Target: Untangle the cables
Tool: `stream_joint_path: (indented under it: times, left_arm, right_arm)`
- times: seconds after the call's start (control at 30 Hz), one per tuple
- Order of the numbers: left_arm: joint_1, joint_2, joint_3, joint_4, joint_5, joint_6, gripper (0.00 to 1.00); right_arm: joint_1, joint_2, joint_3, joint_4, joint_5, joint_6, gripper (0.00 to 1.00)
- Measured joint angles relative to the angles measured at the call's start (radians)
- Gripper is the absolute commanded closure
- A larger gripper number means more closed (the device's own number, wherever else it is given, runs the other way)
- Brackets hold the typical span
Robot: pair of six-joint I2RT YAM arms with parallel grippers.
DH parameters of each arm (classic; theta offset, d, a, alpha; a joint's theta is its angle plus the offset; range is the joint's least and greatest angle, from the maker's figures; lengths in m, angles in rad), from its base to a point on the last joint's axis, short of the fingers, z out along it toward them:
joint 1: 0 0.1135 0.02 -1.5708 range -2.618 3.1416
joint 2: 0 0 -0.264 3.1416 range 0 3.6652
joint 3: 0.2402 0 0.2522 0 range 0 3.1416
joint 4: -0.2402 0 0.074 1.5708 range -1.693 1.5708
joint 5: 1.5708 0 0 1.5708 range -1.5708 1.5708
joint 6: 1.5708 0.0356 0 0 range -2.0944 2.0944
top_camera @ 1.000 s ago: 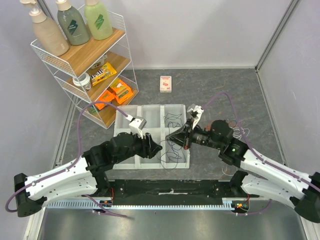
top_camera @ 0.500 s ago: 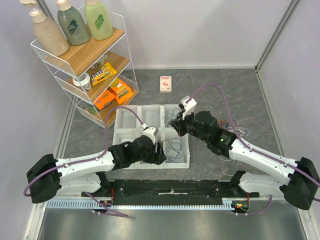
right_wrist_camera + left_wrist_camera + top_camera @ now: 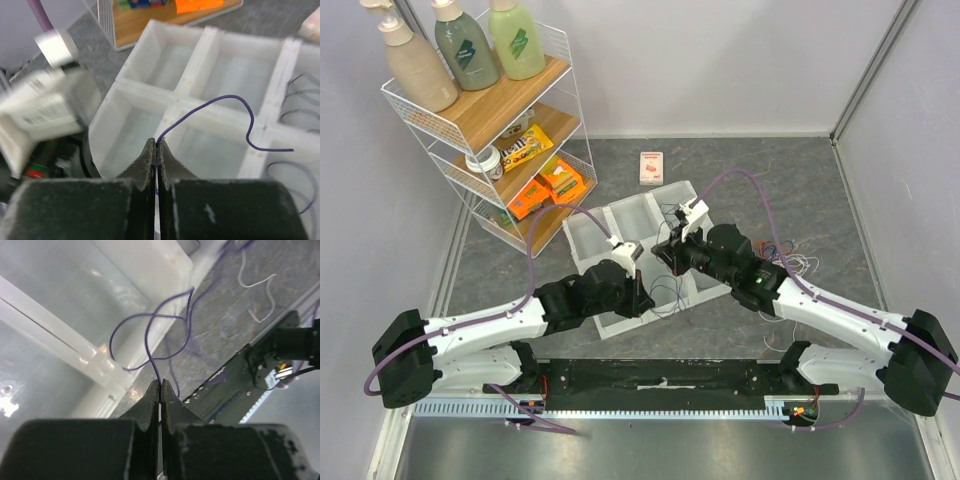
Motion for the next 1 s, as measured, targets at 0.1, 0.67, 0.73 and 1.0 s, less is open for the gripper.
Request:
stream_joint_path:
  times: [0.1,0.67,0.73,1.0]
  left_arm:
    - [0.001,0.001,0.048,-0.006,0.023,0.005,0.98]
    - [0.002,0.2,0.381,0.04,0.068,0.08,0.98]
    - [0.005,0.232,0.447,0.063,0.069,0.098,0.98]
    - [0.103,0.365,0.517,0.182,0.124,0.117,0.98]
  right_arm:
    - [0.003,0.012,-0.073,0.044,-0.038,0.042,1.0]
    - [-0.103,-0.194,0.078,-0.269,0.274,0.059,1.0]
    - [-0.13,-0.193,0.135,-0.274,0.28,0.04,1.0]
    - [-0.227,-0.145,0.156,-0.255,0.255,0.023,1.0]
